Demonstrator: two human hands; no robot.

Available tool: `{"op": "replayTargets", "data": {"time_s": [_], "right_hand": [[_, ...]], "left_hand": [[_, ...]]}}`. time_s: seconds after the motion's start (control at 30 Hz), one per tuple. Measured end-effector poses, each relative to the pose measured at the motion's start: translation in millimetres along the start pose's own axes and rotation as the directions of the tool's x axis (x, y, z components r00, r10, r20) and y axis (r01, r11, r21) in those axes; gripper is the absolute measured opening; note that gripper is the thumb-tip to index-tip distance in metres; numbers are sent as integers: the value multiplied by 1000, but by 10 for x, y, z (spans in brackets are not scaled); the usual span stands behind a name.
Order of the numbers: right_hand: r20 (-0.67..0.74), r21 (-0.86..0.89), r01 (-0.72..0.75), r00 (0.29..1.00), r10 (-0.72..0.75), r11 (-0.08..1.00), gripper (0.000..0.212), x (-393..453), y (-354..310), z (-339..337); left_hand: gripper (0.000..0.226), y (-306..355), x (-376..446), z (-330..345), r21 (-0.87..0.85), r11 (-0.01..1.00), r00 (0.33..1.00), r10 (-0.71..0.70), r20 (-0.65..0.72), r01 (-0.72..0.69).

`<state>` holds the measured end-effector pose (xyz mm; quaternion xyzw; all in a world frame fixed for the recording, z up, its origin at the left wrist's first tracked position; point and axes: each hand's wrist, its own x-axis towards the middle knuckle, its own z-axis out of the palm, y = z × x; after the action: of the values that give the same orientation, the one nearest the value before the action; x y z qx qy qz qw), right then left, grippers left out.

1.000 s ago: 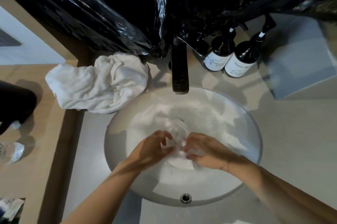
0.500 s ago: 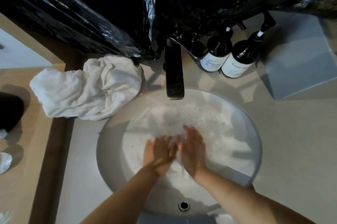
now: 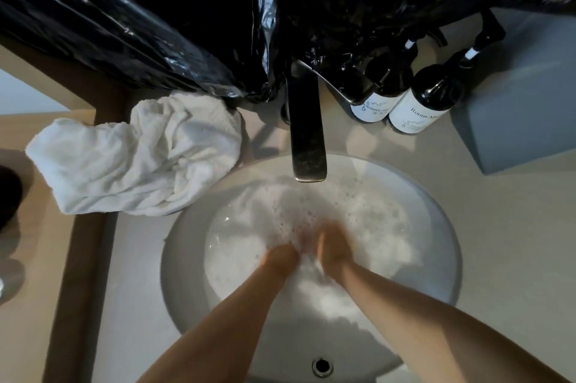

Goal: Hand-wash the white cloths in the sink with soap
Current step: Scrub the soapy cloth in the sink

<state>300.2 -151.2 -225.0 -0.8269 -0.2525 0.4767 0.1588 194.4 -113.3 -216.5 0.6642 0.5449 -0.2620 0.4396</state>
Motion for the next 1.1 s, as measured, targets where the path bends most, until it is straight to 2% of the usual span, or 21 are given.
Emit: {"op": "replayTargets", "data": {"time_s": [0.03,0.07,0.1,0.17,0.2,0.27,0.37,0.4,0.47,0.53,0.63,0.7,0.83,0.9,0.97,1.03,1.1], "right_hand": [[-63,86,2,998,4,996,23,-69,-26,-54],[-137,162,50,990,-28,985,17,-116,-48,-104],[-195,227,106,979,-62,968,23,-163,-89,-164],[-255,303,203,959,-126,931,34,-287,-153,-299],[-264,339,228,954,-140,913,36,-374,-196,-380],[-263,419,292,945,-193,860,39,-538,-293,-536],[-283,507,403,913,-295,762,41,-796,-443,-742],[-286,537,412,910,-301,736,41,-894,-527,-813],[-302,576,413,909,-286,705,40,-1032,-675,-927],[-325,561,430,900,-290,708,40,-1156,-807,-1044],[-386,580,467,879,-279,667,31,-1290,-911,-1219],[-391,614,456,885,-253,644,23,-1353,-934,-1331],[-430,555,508,853,-296,659,30,-1368,-882,-1488],[-433,511,541,833,-344,667,35,-1323,-757,-1495],[-430,381,573,805,-410,726,42,-1236,-558,-1456],[-417,177,551,793,-445,816,44,-1164,-355,-1411],[-406,46,511,795,-451,859,46,-1052,-151,-1371]], "left_hand": [[36,-10,-64,-21,-69,995,997,65,-43,-67],[36,-31,-120,-37,-145,976,978,140,-153,-163],[34,-53,-176,-43,-191,932,912,232,-337,-308],[20,-127,-251,-4,-254,822,794,336,-506,-510],[15,-136,-334,-17,-324,760,786,374,-491,-564],[29,-121,-519,-64,-480,643,793,384,-472,-597],[65,-94,-733,-166,-569,600,826,425,-370,-563],[77,-75,-795,-183,-632,569,843,446,-300,-526],[93,-10,-913,-189,-706,506,834,505,-222,-495],[90,88,-1033,-184,-698,506,829,507,-234,-507],[67,228,-1220,-278,-689,524,852,441,-283,-501],[61,260,-1319,-377,-614,582,845,404,-349,-533],[52,282,-1475,-600,-464,679,813,383,-438,-570],[55,266,-1481,-662,-318,784,798,342,-495,-533],[51,234,-1458,-671,-198,859,796,320,-513,-473],[42,162,-1428,-649,-173,888,827,305,-473,-426],[44,45,-1323,-605,-157,906,851,295,-435,-394]]}}
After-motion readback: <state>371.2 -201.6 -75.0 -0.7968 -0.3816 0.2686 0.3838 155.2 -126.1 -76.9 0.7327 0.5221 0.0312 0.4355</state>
